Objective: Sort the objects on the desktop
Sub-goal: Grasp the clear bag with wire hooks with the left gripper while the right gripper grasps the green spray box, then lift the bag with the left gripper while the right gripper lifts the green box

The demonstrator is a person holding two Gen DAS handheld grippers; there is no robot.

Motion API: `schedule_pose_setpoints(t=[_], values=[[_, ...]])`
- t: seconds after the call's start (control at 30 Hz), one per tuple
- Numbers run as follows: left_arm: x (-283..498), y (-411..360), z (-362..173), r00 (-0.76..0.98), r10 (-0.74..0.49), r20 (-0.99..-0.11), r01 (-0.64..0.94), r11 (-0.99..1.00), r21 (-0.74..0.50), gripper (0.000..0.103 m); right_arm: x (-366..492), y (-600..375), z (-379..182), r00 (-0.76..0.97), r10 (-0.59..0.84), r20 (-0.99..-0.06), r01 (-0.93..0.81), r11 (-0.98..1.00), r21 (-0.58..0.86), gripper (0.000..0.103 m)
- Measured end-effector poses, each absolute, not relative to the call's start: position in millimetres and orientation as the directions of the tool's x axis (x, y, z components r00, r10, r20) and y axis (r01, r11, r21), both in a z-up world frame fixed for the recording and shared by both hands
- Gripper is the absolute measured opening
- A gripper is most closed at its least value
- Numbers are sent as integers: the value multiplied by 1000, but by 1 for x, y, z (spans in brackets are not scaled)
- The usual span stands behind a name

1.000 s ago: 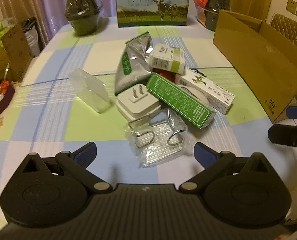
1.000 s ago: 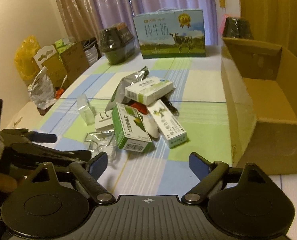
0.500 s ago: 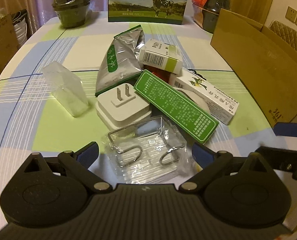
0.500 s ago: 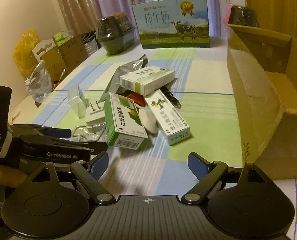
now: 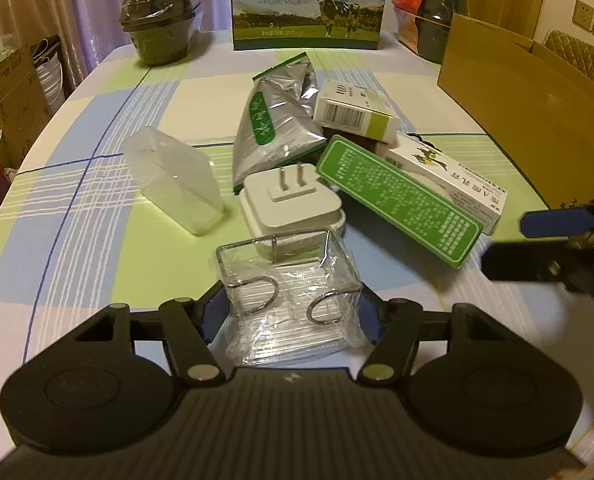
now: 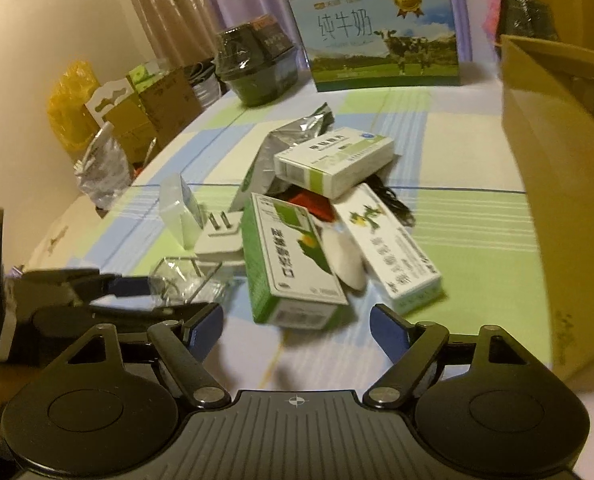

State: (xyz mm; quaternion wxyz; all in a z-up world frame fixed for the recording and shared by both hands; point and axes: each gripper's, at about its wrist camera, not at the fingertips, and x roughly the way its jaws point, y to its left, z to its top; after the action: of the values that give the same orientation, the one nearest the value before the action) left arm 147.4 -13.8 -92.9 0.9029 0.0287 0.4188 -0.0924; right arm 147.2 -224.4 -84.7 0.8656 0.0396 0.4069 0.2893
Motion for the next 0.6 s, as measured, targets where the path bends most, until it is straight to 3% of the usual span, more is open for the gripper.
schedule_pose_setpoints(t=[0.2, 0.3, 0.37, 0.6], values=[[146, -8, -95, 642, -157, -750, 197, 980, -37, 70, 167, -213, -93, 485, 546, -683, -461, 824, 331, 72], [145, -7, -96, 646, -155, -747, 191, 981, -38, 74, 175, -209, -99, 475, 541, -694, -448, 827, 338, 66], [144, -7, -96, 648, -156, -745, 194, 980, -37, 75, 178, -207, -100, 464, 541, -701, -449, 826, 340, 56], [141, -9, -94, 669, -138, -730, 192, 981, -9, 84, 148, -214, -84, 489, 486, -725, -501, 836, 223, 55]])
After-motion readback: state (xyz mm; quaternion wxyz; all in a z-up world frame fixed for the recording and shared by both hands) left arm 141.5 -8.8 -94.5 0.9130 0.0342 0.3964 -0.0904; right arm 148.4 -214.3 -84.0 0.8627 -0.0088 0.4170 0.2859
